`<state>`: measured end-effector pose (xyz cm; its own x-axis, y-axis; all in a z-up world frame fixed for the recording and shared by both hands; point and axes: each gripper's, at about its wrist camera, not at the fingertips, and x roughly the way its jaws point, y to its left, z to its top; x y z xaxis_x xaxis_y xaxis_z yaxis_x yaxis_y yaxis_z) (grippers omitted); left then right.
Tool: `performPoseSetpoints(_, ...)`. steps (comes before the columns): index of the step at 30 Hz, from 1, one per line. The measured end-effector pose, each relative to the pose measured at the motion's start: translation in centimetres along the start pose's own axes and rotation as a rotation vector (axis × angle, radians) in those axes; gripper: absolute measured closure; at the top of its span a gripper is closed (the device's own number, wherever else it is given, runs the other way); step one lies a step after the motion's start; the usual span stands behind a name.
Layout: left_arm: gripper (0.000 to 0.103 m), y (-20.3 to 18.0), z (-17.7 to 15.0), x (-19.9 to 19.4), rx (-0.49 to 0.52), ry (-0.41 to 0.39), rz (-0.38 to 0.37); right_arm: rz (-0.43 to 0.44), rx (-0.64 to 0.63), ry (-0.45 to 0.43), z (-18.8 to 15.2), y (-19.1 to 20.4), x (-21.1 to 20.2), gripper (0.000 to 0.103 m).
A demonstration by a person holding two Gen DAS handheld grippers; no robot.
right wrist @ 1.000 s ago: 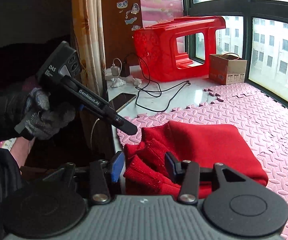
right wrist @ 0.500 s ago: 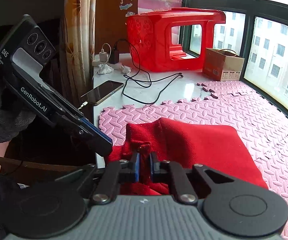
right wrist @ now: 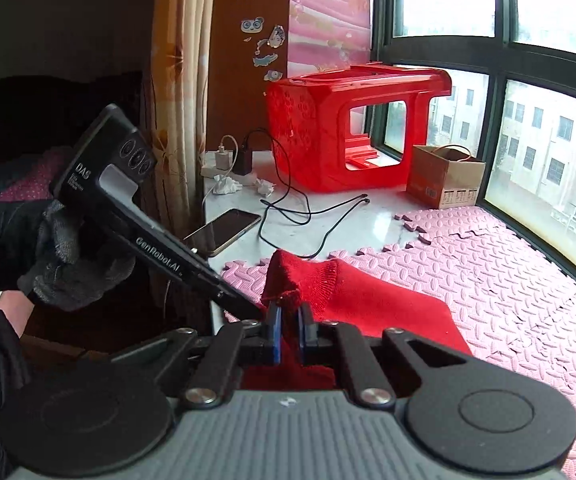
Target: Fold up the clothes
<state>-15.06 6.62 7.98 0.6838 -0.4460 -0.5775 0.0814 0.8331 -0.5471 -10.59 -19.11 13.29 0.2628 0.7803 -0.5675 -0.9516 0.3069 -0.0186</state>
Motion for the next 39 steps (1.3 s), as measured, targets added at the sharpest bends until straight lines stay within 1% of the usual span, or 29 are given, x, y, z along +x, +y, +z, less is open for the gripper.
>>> performPoseSetpoints(2, 0.100, 0.7, -0.2, 0.3, -0.029, 0.022, 0.000, 0.026, -0.011, 0.038, -1.1, 0.7, 1.4, 0.096)
performPoseSetpoints(5, 0.099, 1.4, -0.4, 0.3, -0.055, 0.043, 0.020, 0.031, -0.049, 0.064, -2.0, 1.6, 2.6, 0.096)
performPoseSetpoints(6, 0.099, 1.5, -0.3, 0.1, -0.061, 0.039, 0.030, 0.032, -0.062, 0.071, -2.2, 1.9, 3.0, 0.096)
performPoseSetpoints(8, 0.098, 1.2, 0.6, -0.8, -0.065, 0.001, 0.038, 0.025, -0.100, 0.074, -2.4, 2.4, 3.2, 0.096)
performPoseSetpoints(10, 0.098, 0.1, 1.8, -1.9, -0.049, -0.055, 0.009, 0.020, -0.127, 0.076, -2.5, 2.8, 3.4, 0.096)
performPoseSetpoints(12, 0.098, -1.8, 2.8, -1.9, -0.015, -0.085, -0.064, 0.020, -0.132, 0.078, -2.7, 3.0, 3.6, 0.095)
performPoseSetpoints(14, 0.098, -3.2, 3.2, -0.5, 0.017, -0.063, -0.112, 0.020, -0.137, 0.081, -2.8, 3.1, 3.8, 0.095)
performPoseSetpoints(15, 0.097, -3.7, 3.2, 0.6, 0.028, -0.042, -0.118, 0.020, -0.139, 0.082, -2.9, 3.2, 3.9, 0.095)
performPoseSetpoints(16, 0.097, -4.0, 3.1, 1.7, 0.031, -0.024, -0.116, 0.020, -0.142, 0.083, -3.0, 3.2, 4.0, 0.095)
performPoseSetpoints(17, 0.098, -3.8, 3.0, 2.9, 0.019, -0.011, -0.097, 0.018, -0.143, 0.083, -3.1, 3.3, 4.0, 0.095)
performPoseSetpoints(19, 0.098, -3.1, 2.7, 4.5, -0.025, 0.007, -0.065, 0.019, -0.139, 0.082, -3.4, 3.4, 4.1, 0.094)
performPoseSetpoints(22, 0.098, -1.7, 1.7, 5.4, -0.076, 0.023, -0.013, 0.021, -0.104, 0.074, -3.4, 2.8, 3.9, 0.094)
performPoseSetpoints(25, 0.098, -0.5, 0.6, 5.7, -0.075, 0.027, 0.040, 0.016, -0.059, 0.058, -3.2, 2.0, 3.4, 0.094)
performPoseSetpoints(28, 0.098, 0.7, 0.0, 5.6, -0.126, 0.013, 0.011, 0.010, -0.013, 0.042, -3.0, 1.1, 2.9, 0.093)
performPoseSetpoints(33, 0.098, 0.5, -0.6, 5.5, -0.107, 0.014, 0.003, 0.001, 0.062, 0.015, -2.6, -0.4, 2.0, 0.088)
performPoseSetpoints(34, 0.098, 0.5, -0.7, 5.6, -0.105, 0.015, 0.001, -0.031, 0.075, 0.013, -2.5, -1.1, 1.9, 0.088)
performPoseSetpoints(38, 0.098, 0.3, -1.1, 5.6, -0.096, 0.020, -0.004, -0.209, 0.126, 0.010, -1.9, -4.3, 1.6, 0.086)
performPoseSetpoints(39, 0.098, 0.3, -1.2, 5.7, -0.094, 0.021, -0.004, -0.233, 0.132, 0.011, -1.8, -4.8, 1.7, 0.086)
